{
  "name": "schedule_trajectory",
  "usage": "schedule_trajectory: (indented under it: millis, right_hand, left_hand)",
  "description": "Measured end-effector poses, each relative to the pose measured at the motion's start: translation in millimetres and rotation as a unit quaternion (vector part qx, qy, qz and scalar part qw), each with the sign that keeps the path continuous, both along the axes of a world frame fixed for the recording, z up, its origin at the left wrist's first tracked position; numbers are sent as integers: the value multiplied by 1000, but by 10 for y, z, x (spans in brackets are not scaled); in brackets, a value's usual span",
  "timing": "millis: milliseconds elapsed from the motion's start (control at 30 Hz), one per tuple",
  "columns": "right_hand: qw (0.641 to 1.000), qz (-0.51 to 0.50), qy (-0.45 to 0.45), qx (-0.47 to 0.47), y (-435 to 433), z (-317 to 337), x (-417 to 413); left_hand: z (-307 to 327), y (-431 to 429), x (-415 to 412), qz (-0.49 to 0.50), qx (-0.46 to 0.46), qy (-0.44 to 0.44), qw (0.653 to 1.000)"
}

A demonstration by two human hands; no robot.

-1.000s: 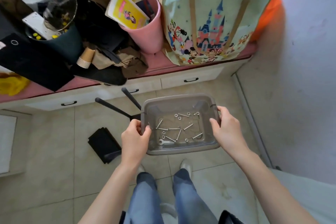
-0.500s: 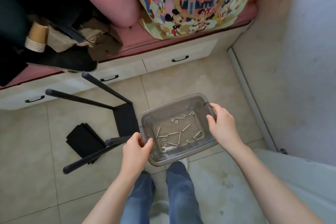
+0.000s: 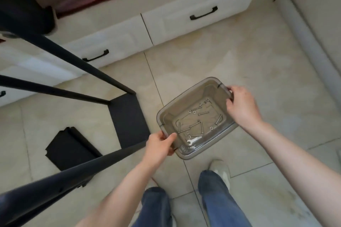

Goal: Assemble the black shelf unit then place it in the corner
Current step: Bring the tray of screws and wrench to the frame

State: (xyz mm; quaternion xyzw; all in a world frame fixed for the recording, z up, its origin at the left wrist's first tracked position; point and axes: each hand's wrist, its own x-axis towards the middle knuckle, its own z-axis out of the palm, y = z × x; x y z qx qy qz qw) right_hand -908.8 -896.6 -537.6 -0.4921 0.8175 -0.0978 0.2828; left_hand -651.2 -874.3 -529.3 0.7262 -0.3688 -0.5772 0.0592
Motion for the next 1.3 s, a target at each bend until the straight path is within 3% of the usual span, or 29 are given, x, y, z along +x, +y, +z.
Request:
schedule_trajectory:
  millis: [200, 400, 900, 1033, 1133, 1300]
  right_hand:
    - [998, 49, 39, 4, -204, -1111, 87]
    - [995, 90, 26, -39, -276, -1766, 104]
    - [975, 178, 76, -112, -303, -2255, 87]
    - [979, 155, 101, -89, -191, -2137, 118]
    - [984, 83, 90, -128, 53, -1999, 173]
    - [990, -66, -58, -106, 698, -2034, 408]
  left_hand:
    - [-981, -128, 79, -1, 107, 99, 989]
    - [-1647, 107, 21, 26, 120, 123, 985]
    - [-2121, 443, -57, 21, 97, 188, 977]
    - [-2126, 445, 12, 16, 106, 190, 976]
    - [-2131, 420, 141, 26, 90, 137, 986]
    - [-2180, 231, 284, -52, -99, 25, 993]
